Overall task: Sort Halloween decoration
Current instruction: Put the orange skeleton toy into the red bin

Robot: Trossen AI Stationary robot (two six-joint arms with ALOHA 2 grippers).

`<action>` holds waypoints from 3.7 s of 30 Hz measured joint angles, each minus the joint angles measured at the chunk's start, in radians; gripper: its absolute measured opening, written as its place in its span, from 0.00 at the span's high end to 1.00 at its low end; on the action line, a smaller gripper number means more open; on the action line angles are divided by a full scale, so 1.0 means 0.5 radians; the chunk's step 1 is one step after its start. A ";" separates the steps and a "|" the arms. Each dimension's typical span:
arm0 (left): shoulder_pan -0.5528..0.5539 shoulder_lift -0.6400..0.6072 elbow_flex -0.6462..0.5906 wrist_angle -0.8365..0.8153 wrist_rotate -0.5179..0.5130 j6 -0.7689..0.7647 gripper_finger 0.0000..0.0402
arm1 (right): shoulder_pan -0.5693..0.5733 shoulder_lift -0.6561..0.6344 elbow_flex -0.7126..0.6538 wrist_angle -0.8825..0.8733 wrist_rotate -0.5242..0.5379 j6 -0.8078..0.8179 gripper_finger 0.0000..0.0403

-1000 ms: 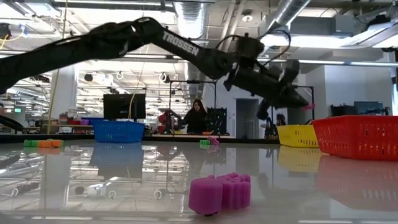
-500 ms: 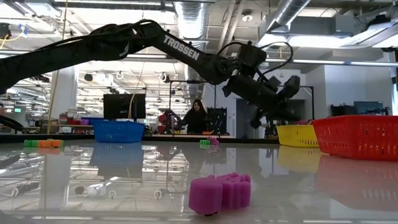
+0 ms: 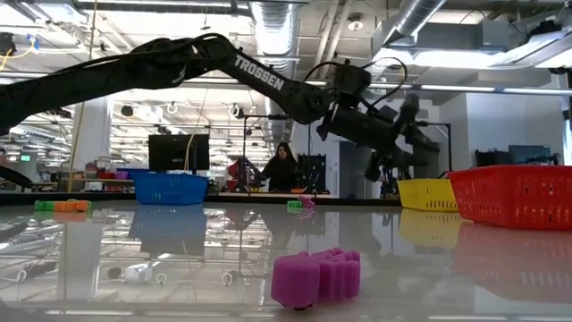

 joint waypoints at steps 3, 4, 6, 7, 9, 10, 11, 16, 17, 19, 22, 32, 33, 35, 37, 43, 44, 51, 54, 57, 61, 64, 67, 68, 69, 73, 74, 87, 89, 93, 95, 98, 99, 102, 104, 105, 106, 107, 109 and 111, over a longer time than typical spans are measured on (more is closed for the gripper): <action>0.041 -0.031 0.000 0.131 0.165 -0.035 0.61 | 0.000 0.000 0.001 -0.046 0.000 0.035 0.24; 0.055 -0.058 0.000 0.131 0.173 -0.034 0.62 | 0.000 0.000 0.001 -0.063 0.000 0.057 0.24; 0.082 -0.139 0.000 0.107 0.199 0.011 0.65 | 0.000 0.002 0.001 -0.102 -0.001 0.108 0.24; 0.093 -0.193 0.000 0.061 0.226 0.059 0.67 | 0.000 0.002 0.001 -0.121 -0.001 0.130 0.24; 0.114 -0.324 0.000 -0.119 0.323 0.188 0.71 | 0.000 0.002 0.001 -0.156 -0.005 0.173 0.24; 0.121 -0.390 0.003 -0.261 0.367 0.289 0.73 | 0.000 0.006 0.001 -0.167 -0.006 0.188 0.24; 0.126 -0.458 0.006 -0.440 0.386 0.411 0.75 | 0.000 0.014 0.001 -0.171 -0.006 0.197 0.24; 0.103 -0.759 -0.001 -1.507 0.282 1.068 0.81 | -0.002 0.040 0.001 -0.206 -0.005 0.198 0.24; 0.092 -0.829 -0.001 -1.718 0.231 1.173 0.81 | -0.002 0.050 0.001 -0.206 -0.003 0.191 0.24; 0.060 -0.975 0.000 -2.124 0.103 1.335 0.81 | -0.006 0.059 0.001 -0.213 -0.002 0.158 0.24; -0.003 -1.128 0.005 -2.691 -0.088 1.489 0.81 | -0.007 0.067 0.001 -0.216 0.016 0.123 0.24; -0.195 -2.188 -1.237 -2.489 -0.203 1.083 0.81 | -0.006 0.067 0.001 -0.213 0.057 0.089 0.24; -0.236 -2.335 -1.449 -2.387 -0.245 0.981 0.81 | -0.006 0.069 0.001 -0.215 0.057 0.089 0.24; -0.345 -2.614 -1.823 -2.228 -0.323 0.778 0.81 | -0.007 0.069 0.001 -0.222 0.057 0.086 0.24; -0.484 -2.891 -2.151 -2.145 -0.366 0.554 0.81 | -0.009 0.069 0.001 -0.234 0.061 0.084 0.24; -1.141 -3.557 -2.987 -1.899 -0.651 -0.446 0.81 | -0.073 0.070 0.001 -0.239 0.071 0.098 0.24; -1.276 -3.654 -3.082 -1.866 -0.746 -0.619 0.81 | -0.085 0.070 0.001 -0.240 0.071 0.098 0.24; -1.981 -3.861 -3.570 -1.400 -1.037 -1.008 0.81 | -0.157 0.069 0.001 -0.241 0.074 0.153 0.24; -2.204 -3.741 -3.677 -1.152 -1.036 -1.057 0.81 | -0.178 0.069 0.001 -0.241 0.070 0.172 0.24; -2.373 -3.580 -3.724 -1.070 -1.042 -1.146 0.81 | -0.191 0.068 0.001 -0.243 0.068 0.197 0.24; -2.527 -3.368 -3.727 -0.901 -1.070 -1.184 0.78 | -0.192 0.067 0.000 -0.233 0.069 0.211 0.24; -2.609 -3.209 -3.727 -0.691 -1.086 -1.213 0.73 | -0.192 0.066 0.000 -0.227 0.069 0.225 0.24; -2.669 -3.034 -3.727 -0.513 -1.086 -1.316 0.66 | -0.192 0.066 0.000 -0.227 0.069 0.257 0.24; -2.687 -2.978 -3.726 -0.456 -1.086 -1.350 0.64 | -0.190 0.066 0.000 -0.225 0.069 0.259 0.24; -2.702 -2.924 -3.726 -0.407 -1.086 -1.382 0.62 | -0.190 0.066 0.000 -0.224 0.069 0.263 0.24; -2.726 -2.698 -3.703 -0.361 -1.079 -1.508 0.57 | -0.190 0.066 0.000 -0.197 0.068 0.262 0.24; -2.726 -2.643 -3.686 -0.363 -1.083 -1.525 0.56 | -0.190 0.066 0.000 -0.187 0.068 0.262 0.24; -2.656 -2.107 -3.427 -0.341 -0.800 -1.600 0.92 | -0.188 0.065 0.000 -0.082 0.053 0.259 0.24; -2.657 -2.114 -3.427 -0.342 -0.802 -1.596 0.96 | -0.188 0.065 0.000 -0.081 0.053 0.258 0.24; -2.659 -2.158 -3.438 -0.351 -0.828 -1.577 0.97 | -0.188 0.065 0.000 -0.082 0.053 0.257 0.24; -2.649 -2.222 -3.448 -0.367 -0.898 -1.564 0.97 | -0.188 0.065 0.000 -0.082 0.052 0.256 0.24; -2.582 -2.362 -3.460 -0.435 -1.053 -1.513 0.97 | -0.188 0.065 0.000 -0.082 0.052 0.257 0.24; -2.548 -2.422 -3.458 -0.454 -1.126 -1.480 0.97 | -0.188 0.065 0.000 -0.082 0.052 0.256 0.24; -2.424 -2.593 -3.458 -0.524 -1.313 -1.379 0.97 | -0.188 0.065 0.000 -0.082 0.052 0.256 0.24; -2.316 -2.691 -3.456 -0.534 -1.333 -1.227 0.97 | -0.188 0.065 0.000 -0.082 0.052 0.256 0.24; -2.254 -2.729 -3.456 -0.513 -1.329 -1.131 0.97 | -0.188 0.065 0.000 -0.082 0.051 0.256 0.24; -2.179 -2.757 -3.456 -0.474 -1.314 -1.033 0.97 | -0.188 0.065 0.000 -0.082 0.051 0.256 0.24; -2.104 -2.776 -3.455 -0.420 -1.303 -0.953 0.97 | -0.188 0.065 0.000 -0.082 0.051 0.256 0.24; -1.956 -2.794 -3.452 -0.300 -1.255 -0.831 0.97 | -0.188 0.065 0.000 -0.079 0.048 0.257 0.24; -1.815 -2.791 -3.452 -0.175 -1.162 -0.677 0.97 | -0.188 0.065 0.000 -0.074 0.017 0.257 0.24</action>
